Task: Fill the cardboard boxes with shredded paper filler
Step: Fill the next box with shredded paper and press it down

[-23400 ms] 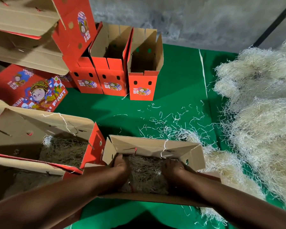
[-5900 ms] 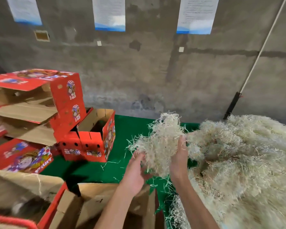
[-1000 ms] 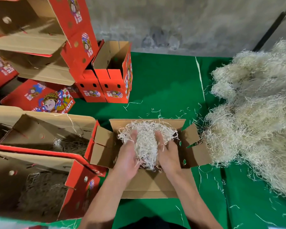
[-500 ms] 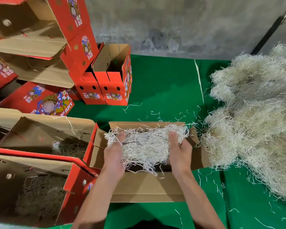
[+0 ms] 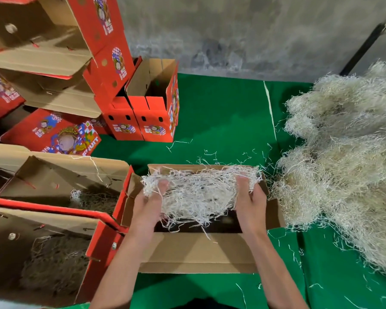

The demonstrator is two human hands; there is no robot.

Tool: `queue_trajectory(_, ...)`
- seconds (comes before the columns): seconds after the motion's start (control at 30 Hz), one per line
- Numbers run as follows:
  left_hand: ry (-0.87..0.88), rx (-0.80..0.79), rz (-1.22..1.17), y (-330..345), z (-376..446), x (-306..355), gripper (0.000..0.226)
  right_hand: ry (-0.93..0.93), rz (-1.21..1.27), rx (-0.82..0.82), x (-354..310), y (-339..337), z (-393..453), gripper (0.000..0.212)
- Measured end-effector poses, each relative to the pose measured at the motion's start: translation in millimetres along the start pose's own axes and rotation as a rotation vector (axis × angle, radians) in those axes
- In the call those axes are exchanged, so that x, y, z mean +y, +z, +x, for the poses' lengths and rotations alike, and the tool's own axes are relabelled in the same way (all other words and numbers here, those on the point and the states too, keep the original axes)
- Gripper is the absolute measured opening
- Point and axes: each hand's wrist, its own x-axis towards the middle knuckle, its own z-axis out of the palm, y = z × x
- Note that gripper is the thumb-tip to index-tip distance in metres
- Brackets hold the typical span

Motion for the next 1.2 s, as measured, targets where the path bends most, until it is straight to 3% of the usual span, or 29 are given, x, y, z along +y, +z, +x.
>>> queue_trajectory(0.07,0.161,-0.057,0.328,-15,-9,8,0.073,0.047,0.016,-0.056,-3,-6,-1,0.087)
queue_trajectory(0.17,0.354,-0.039,0.854,-30,-29,23,0.060,0.044,0.092,-0.093,-14,-5,-10,0.050)
queue_trajectory(0.23,0.414,-0.051,0.926,-37,-43,36,0.050,0.046,0.089,-0.094,-24,-3,-16,0.049)
queue_trajectory(0.3,0.478,-0.162,0.966,-45,-53,49,0.048,-0.067,0.060,-0.112,-31,-1,-18,0.054)
queue_trajectory(0.4,0.643,-0.327,0.722,-41,-67,68,0.035,-0.214,0.050,-0.140,-36,-1,-19,0.051)
queue_trajectory(0.47,0.709,-0.298,0.505,-15,-70,71,0.037,-0.240,0.068,-0.184,-39,2,-19,0.053)
queue_trajectory(0.6,0.624,-0.292,0.356,46,-52,47,0.048,-0.321,0.055,-0.260,-50,21,-27,0.048)
queue_trajectory(0.73,0.748,-0.142,0.291,37,-20,31,0.049,-0.330,-0.004,-0.159,-43,8,-17,0.047)
queue_trajectory(0.83,0.660,0.033,0.140,2,8,38,0.054,-0.291,0.024,-0.015,-43,-24,-2,0.045)
queue_trajectory(0.97,0.389,-0.048,0.159,1,6,41,0.056,-0.163,0.133,0.017,-49,-29,2,0.052)
queue_trajectory(1.07,0.224,-0.171,0.201,20,-5,27,0.098,0.075,0.182,-0.084,-54,-12,-8,0.048)
queue_trajectory(1.13,0.240,-0.274,0.301,26,-12,16,0.092,0.275,0.299,-0.169,-55,-3,-11,0.061)
queue_trajectory(1.2,0.186,-0.425,0.363,30,-19,4,0.067,0.353,0.533,-0.286,-57,4,-10,0.066)
